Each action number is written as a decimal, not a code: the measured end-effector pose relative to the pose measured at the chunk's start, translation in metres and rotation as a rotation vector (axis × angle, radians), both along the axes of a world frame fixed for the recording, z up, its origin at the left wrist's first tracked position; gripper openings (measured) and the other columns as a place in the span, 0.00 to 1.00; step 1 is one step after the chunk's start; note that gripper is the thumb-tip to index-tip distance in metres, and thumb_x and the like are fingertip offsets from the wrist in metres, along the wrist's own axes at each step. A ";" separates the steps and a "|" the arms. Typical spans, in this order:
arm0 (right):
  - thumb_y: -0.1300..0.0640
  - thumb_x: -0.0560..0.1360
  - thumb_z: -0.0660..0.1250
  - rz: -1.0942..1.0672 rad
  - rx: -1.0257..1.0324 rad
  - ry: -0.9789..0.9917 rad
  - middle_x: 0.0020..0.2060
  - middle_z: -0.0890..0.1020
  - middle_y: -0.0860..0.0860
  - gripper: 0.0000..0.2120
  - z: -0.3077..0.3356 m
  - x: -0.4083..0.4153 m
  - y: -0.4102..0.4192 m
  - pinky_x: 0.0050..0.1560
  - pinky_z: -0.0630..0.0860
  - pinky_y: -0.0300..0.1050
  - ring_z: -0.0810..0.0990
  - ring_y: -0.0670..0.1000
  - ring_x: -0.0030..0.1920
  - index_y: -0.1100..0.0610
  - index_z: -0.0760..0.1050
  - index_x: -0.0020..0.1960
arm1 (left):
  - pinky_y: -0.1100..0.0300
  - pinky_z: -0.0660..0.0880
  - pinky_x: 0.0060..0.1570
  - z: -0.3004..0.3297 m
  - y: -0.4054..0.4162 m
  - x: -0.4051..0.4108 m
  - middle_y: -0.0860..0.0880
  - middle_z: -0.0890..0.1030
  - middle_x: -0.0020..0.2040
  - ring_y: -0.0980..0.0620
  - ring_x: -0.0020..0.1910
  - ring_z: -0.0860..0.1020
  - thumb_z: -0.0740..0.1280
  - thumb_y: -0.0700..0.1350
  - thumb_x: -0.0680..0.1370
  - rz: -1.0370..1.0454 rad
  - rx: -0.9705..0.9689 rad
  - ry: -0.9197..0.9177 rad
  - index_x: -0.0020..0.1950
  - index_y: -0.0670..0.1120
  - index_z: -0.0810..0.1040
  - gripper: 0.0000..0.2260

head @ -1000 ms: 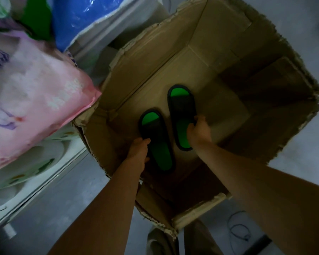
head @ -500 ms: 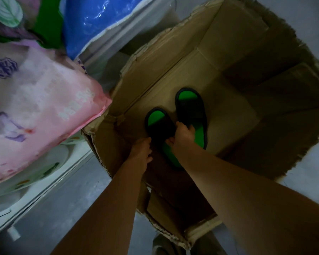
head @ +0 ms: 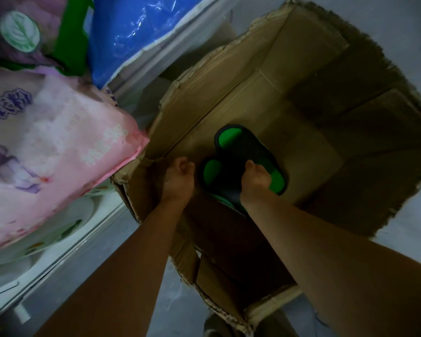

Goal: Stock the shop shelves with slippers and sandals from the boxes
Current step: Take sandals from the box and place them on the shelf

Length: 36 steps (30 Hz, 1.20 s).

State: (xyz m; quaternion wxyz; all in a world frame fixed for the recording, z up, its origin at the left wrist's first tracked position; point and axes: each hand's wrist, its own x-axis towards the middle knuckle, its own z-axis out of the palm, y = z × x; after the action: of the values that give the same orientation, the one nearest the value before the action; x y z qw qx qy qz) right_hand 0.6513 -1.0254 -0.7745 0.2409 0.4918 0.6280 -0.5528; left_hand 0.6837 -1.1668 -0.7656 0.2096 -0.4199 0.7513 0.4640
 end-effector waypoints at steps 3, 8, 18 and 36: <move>0.54 0.81 0.60 0.144 0.043 0.063 0.42 0.76 0.55 0.12 0.006 0.011 0.014 0.47 0.70 0.45 0.76 0.54 0.45 0.62 0.77 0.51 | 0.60 0.67 0.54 0.006 0.000 -0.011 0.47 0.75 0.66 0.49 0.62 0.73 0.61 0.48 0.81 -0.014 0.022 0.047 0.71 0.49 0.69 0.18; 0.53 0.79 0.63 0.441 0.047 0.178 0.27 0.66 0.50 0.19 0.039 0.019 0.045 0.31 0.62 0.43 0.66 0.48 0.29 0.54 0.66 0.31 | 0.56 0.68 0.60 0.043 0.008 -0.015 0.47 0.71 0.69 0.46 0.66 0.70 0.62 0.50 0.81 -0.147 0.123 0.029 0.70 0.54 0.70 0.18; 0.52 0.78 0.64 0.841 0.122 0.389 0.25 0.66 0.49 0.17 0.170 0.020 0.087 0.35 0.63 0.46 0.66 0.48 0.28 0.55 0.69 0.33 | 0.54 0.80 0.51 0.175 0.007 0.016 0.43 0.76 0.64 0.49 0.47 0.82 0.69 0.40 0.76 -0.302 0.329 -0.055 0.72 0.42 0.66 0.26; 0.54 0.78 0.66 1.401 0.133 0.944 0.33 0.75 0.42 0.07 0.453 0.072 0.045 0.37 0.66 0.35 0.72 0.39 0.34 0.56 0.79 0.47 | 0.47 0.80 0.51 0.410 -0.001 0.183 0.36 0.82 0.53 0.37 0.50 0.82 0.66 0.31 0.75 0.271 0.428 0.489 0.59 0.39 0.78 0.13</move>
State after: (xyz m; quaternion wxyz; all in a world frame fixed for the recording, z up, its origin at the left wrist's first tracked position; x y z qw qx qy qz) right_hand 0.7235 -0.9807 -0.3214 0.2112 -0.2802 0.8536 -0.3851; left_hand 0.8670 -1.1680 -0.3554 0.0433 -0.3389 0.6025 0.7213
